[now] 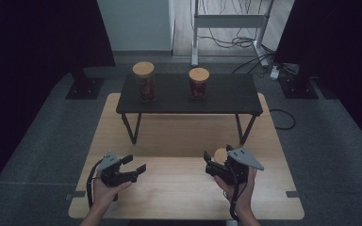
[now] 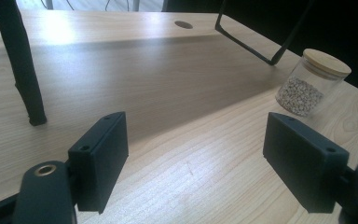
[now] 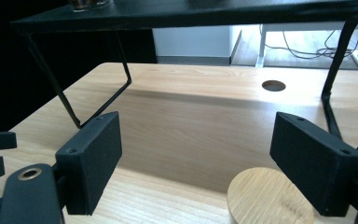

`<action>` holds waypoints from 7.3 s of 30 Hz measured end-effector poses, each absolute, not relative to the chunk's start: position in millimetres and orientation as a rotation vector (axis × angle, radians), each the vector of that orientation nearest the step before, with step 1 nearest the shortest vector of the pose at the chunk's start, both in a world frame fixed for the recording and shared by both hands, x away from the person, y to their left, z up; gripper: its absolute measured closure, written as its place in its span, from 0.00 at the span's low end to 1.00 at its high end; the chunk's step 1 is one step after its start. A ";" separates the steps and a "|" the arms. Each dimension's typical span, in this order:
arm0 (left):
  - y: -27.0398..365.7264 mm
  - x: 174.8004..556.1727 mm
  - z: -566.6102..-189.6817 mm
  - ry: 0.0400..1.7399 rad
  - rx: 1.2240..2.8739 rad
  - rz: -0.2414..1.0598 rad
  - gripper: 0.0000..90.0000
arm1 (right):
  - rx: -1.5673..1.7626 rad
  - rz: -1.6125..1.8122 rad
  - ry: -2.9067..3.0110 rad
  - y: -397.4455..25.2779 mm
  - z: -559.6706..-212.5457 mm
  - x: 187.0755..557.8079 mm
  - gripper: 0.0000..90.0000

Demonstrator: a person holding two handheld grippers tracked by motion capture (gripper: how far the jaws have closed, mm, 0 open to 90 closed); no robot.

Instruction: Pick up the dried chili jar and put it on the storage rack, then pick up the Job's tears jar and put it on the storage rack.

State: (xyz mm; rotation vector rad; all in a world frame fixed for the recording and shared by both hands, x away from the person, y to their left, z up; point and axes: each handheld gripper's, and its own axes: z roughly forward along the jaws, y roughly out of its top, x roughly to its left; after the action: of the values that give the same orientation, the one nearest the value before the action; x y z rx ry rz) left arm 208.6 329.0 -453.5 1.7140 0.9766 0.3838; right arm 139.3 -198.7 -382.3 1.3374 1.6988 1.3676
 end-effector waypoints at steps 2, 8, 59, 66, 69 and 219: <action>329.8 208.7 -453.9 0.981 1.711 0.384 0.25 | 1.337 1.371 1.705 -198.0 -384.9 138.9 0.18; 331.4 209.6 -454.9 0.989 1.712 0.385 0.25 | 1.342 1.373 1.722 -196.9 -390.8 138.4 0.18; 334.4 216.4 -456.7 0.998 1.716 0.383 0.25 | 1.395 1.181 1.791 -195.7 -417.5 132.7 0.19; 333.2 216.8 -457.0 0.995 1.721 0.378 0.25 | 1.424 1.154 1.789 -196.5 -414.7 128.5 0.18; 332.9 216.9 -456.8 0.992 1.722 0.377 0.25 | 1.446 1.140 1.798 -198.8 -415.7 126.2 0.17; 334.7 220.0 -457.4 1.000 1.710 0.372 0.25 | 1.533 0.975 1.829 -192.0 -441.6 193.5 0.28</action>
State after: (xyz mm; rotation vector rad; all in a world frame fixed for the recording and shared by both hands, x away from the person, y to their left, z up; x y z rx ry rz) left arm 220.0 334.7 -457.4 1.7104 1.0000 0.3718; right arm 193.5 -192.0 -441.6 1.5332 1.8286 0.9753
